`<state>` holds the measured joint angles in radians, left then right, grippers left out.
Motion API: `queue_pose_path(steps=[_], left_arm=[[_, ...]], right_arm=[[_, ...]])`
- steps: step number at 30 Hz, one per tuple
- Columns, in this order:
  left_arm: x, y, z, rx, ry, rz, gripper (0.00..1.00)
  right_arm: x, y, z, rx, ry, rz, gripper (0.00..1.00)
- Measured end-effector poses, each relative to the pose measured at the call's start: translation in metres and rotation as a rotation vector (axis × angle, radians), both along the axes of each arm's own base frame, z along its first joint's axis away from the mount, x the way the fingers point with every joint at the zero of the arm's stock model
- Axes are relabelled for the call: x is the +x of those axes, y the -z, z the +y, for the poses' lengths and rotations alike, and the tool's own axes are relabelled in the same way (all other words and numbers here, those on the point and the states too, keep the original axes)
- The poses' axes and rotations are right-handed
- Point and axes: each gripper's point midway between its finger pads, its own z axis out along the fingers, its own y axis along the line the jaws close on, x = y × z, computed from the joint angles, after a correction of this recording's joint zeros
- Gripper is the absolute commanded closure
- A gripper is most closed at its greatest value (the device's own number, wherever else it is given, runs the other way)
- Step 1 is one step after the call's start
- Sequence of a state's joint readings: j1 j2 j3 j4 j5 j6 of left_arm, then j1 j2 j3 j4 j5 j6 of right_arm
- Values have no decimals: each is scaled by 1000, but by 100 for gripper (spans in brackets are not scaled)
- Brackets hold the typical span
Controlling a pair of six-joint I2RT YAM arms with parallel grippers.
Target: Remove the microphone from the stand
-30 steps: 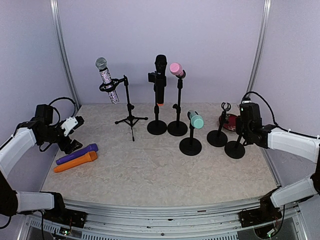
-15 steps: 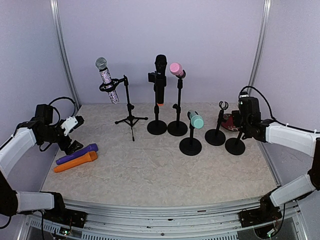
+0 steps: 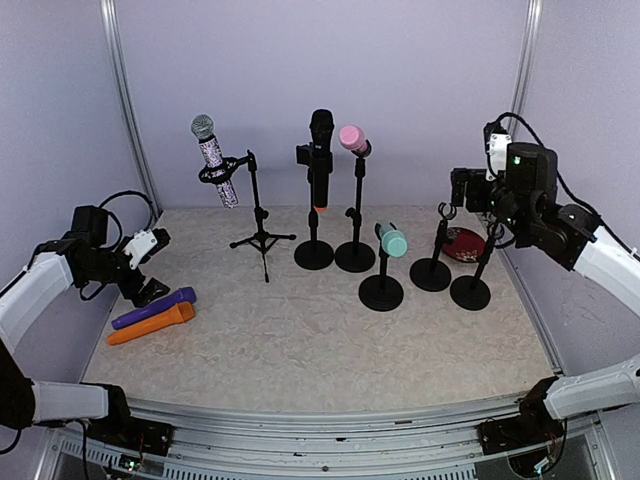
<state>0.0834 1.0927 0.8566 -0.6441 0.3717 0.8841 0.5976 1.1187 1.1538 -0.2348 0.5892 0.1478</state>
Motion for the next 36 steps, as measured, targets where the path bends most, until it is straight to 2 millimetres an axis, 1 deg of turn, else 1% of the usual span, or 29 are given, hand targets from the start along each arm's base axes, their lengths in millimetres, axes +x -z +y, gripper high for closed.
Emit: queue_pose_path(steps=[1,4,6,9,11,15,19,21,25,29,31,36], left_arm=[[0,-1,-1,-4,1,0,1],[1,0,-2,-14,3,5,1],[2,-1,-3,-19,3,8,1],[4,-4,-5,-25,3,3,1],[3,-4,-5,-26,3,4,1],[3,-4,-5,-28,2,7,1],[2,-3,-5,-28,2,12,1],[2,-3,-5,-29,3,12,1],[1,-3,-7,-30,7,13,1],[1,-3,-8,-34,11,15,1],[0,-4,-9,-34,14,13,1],[0,-5,-11,-34,18,9,1]], right_arm=[[-8,3,19,1,-55,14,0],[-37,22,80,-20,-209,75,0],[-54,36,114,-43,-294,109,0],[-72,53,146,-77,-359,148,0],[-75,62,160,-92,-367,168,0],[-68,81,167,-124,-308,213,2],[-64,104,164,-162,-249,260,10],[-63,110,162,-171,-229,270,17],[-60,113,159,-172,-198,271,30],[-56,119,157,-190,-177,276,54],[-54,121,156,-202,-168,275,64],[-52,120,156,-212,-159,263,78]])
